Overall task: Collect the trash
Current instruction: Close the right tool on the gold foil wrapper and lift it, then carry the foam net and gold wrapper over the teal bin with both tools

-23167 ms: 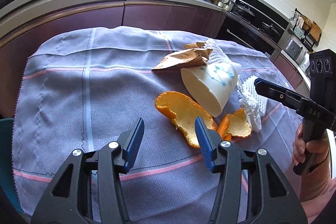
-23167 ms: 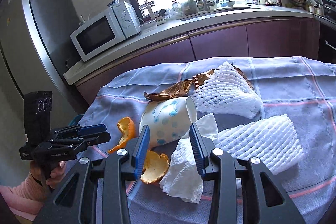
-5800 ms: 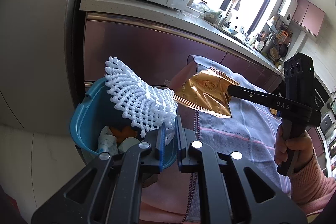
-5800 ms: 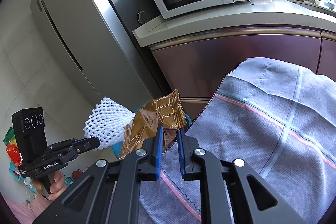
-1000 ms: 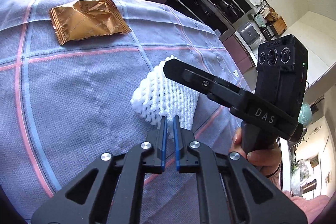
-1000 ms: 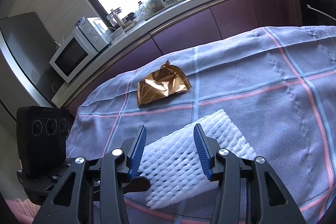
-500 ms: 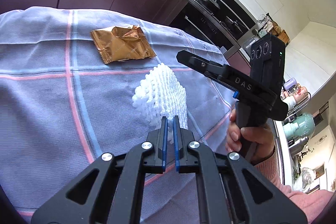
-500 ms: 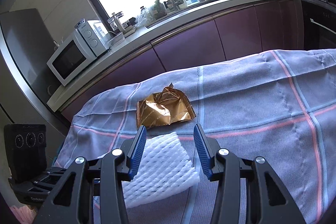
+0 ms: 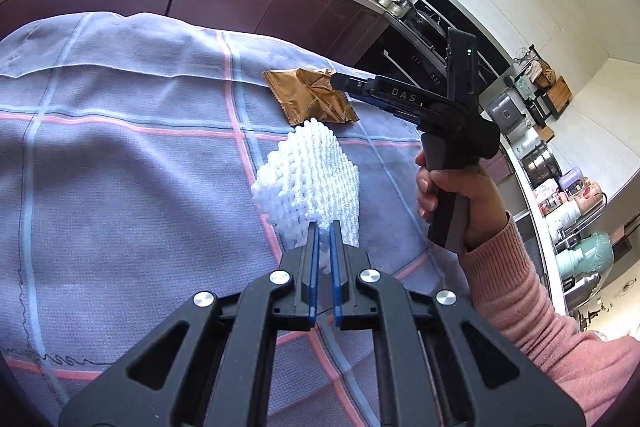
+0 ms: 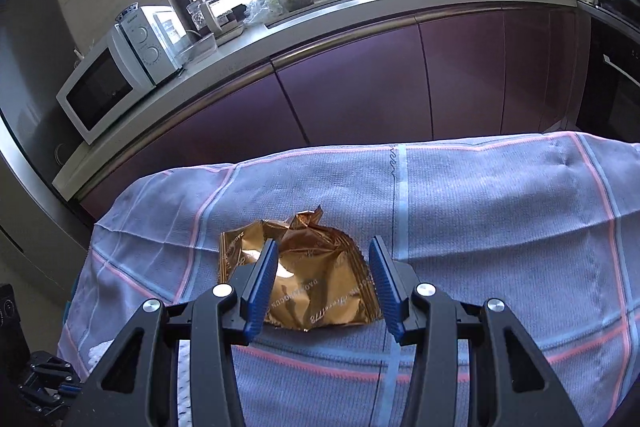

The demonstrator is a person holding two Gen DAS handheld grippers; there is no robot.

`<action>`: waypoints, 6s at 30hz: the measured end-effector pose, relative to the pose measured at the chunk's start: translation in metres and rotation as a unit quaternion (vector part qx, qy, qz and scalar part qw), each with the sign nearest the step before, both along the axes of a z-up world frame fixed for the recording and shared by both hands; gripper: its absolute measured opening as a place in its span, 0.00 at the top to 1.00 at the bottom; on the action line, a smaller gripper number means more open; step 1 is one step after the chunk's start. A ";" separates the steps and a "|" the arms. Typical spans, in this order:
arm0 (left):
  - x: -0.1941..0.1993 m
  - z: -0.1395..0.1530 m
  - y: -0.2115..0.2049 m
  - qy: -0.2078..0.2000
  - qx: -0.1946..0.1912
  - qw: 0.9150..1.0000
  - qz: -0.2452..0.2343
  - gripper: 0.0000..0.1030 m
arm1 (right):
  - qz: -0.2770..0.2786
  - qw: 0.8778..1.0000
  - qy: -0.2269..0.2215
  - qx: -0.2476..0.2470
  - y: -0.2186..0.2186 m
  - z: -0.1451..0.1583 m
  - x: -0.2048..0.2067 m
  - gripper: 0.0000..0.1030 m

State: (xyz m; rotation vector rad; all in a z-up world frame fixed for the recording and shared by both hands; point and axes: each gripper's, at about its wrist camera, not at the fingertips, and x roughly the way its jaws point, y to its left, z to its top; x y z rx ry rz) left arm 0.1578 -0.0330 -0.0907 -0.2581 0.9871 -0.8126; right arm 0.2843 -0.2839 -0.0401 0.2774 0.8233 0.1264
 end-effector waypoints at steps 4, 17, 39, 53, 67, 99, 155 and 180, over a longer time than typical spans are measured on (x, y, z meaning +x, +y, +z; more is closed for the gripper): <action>-0.004 0.003 0.005 -0.005 0.006 1.000 0.006 0.95 | 0.014 1.000 0.007 -0.014 0.005 -0.003 0.011 0.56; -0.010 0.013 0.016 -0.023 0.021 0.999 0.022 0.95 | 0.051 0.998 0.021 -0.014 0.016 -0.010 0.008 0.89; 0.012 -0.001 0.011 0.015 0.001 0.999 0.033 0.93 | 0.064 0.996 -0.004 0.062 0.021 -0.001 -0.020 0.99; -0.018 0.030 0.030 -0.054 0.023 0.997 0.050 0.93 | 0.061 0.991 -0.051 0.110 0.021 0.018 -0.047 0.99; -0.041 0.044 0.090 -0.075 0.013 0.993 0.086 0.94 | 0.077 0.982 -0.069 0.155 0.043 0.027 -0.071 0.99; -0.099 0.071 0.224 -0.114 0.026 0.973 0.198 0.94 | 0.202 0.959 -0.055 0.193 0.168 0.036 -0.089 0.99; -0.115 0.043 0.375 -0.089 0.079 0.925 0.362 0.94 | 0.340 0.931 0.021 0.127 0.358 0.029 -0.038 0.99; -0.094 0.013 0.392 -0.054 0.098 0.917 0.384 0.94 | 0.348 0.931 0.051 0.095 0.397 0.014 -0.028 0.99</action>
